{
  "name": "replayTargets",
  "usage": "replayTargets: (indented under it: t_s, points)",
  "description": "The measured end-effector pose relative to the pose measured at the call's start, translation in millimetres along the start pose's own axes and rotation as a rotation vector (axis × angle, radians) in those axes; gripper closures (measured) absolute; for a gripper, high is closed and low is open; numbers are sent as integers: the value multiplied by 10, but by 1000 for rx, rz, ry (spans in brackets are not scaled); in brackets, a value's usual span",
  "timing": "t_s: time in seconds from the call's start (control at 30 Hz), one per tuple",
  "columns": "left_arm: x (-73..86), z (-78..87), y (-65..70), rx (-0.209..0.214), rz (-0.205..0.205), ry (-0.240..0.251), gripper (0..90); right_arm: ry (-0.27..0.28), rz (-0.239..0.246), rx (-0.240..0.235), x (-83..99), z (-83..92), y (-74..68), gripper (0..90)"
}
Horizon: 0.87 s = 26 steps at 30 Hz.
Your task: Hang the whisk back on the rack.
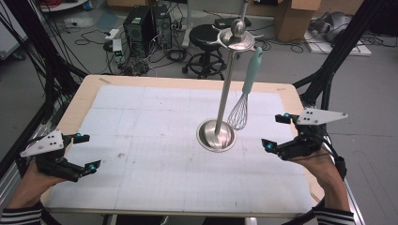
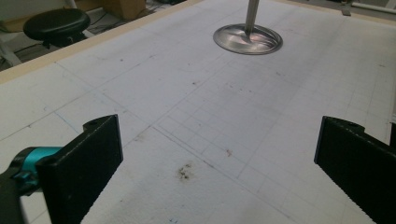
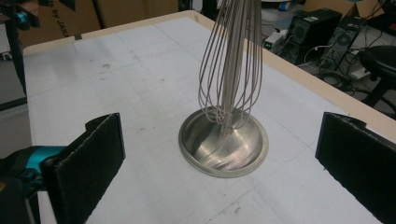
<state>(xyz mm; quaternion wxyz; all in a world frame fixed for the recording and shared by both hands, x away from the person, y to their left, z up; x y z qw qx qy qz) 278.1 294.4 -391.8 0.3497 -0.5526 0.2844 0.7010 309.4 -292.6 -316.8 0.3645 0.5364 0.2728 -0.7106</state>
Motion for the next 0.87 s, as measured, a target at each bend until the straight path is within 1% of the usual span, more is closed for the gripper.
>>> replayTargets:
  t_s: [0.07, 0.13, 0.2, 0.23, 0.37, 0.4, 0.43, 0.53, 0.6, 0.67, 0.7, 0.77, 0.87]
  points:
    - [2, 5, -4, -1, 1, 4, 17, 17, -2, 6, 69, 2, -18, 6]
    - [9, 8, -9, -4, 2, 3, 17, 21, -3, 9, 141, -2, -42, 6]
    - [15, 7, -8, -3, 3, 5, 17, 43, -4, 14, 201, -7, -63, 6]
    - [17, 4, -9, -2, 3, 6, 17, 44, -6, 19, 235, -12, -72, 6]
    - [24, -4, -7, 3, 6, 9, 17, 69, -20, 27, 358, -58, -106, 6]
    - [29, -2, -10, 5, 3, 8, 17, 74, -16, 29, 390, -73, -108, 6]
    - [34, -2, -14, 3, 9, 10, 17, 77, -20, 29, 420, -93, -113, 6]
    - [53, -9, -25, 1, 21, 14, 17, 80, -30, 23, 504, -164, -149, 6]
    - [62, -30, -25, 6, 20, 10, 17, 78, -35, 25, 552, -210, -171, 6]
    - [67, -52, -23, 7, 19, 6, 17, 72, -47, 14, 585, -252, -183, 6]
    - [70, -61, -22, 11, 14, 2, 17, 65, -42, 18, 595, -262, -192, 6]
    - [76, -78, -21, 12, 12, -3, 17, 79, -50, 8, 605, -271, -206, 6]
    - [78, -92, -16, 13, 10, -7, 17, 74, -51, 12, 629, -277, -197, 6]
Point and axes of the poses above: each handheld gripper's, and its own axes: z roughly backward along the jaws, x roughly out of its underside, y roughly to its right, the point moved 4 cm from there along -z, roughly forward along the jaws, and after that the axes turned 10 degrees about y, right-handed, at the moved point
